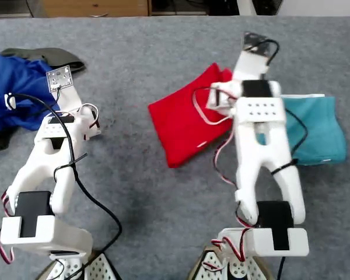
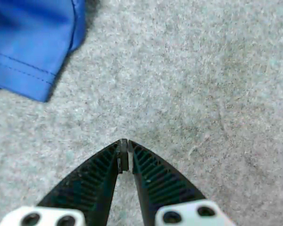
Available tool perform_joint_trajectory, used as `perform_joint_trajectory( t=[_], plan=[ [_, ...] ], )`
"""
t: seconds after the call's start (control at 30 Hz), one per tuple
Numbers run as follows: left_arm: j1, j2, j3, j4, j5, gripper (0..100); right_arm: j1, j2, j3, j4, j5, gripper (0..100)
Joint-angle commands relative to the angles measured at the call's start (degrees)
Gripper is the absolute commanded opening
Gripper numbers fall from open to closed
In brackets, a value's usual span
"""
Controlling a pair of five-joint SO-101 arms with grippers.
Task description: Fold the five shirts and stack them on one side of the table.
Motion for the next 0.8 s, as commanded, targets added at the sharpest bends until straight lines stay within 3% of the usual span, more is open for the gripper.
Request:
perform_joint_trajectory(
  t=[0.0,0.37,0.77],
  plan=[
    [0.18,-0.66,-2.73,-0.79,-0.62,2,5.14,-2.33,-4.35,1.67,3.16,0.3],
    [0.53,-0.66,-2.73,-0.79,-0.88,2,18.07,-2.59,-13.85,10.90,10.81,0.2],
    [0.53,-0.66,-2.64,-0.79,-0.88,2,30.55,-2.07,-14.46,11.34,14.33,0.2]
  ],
)
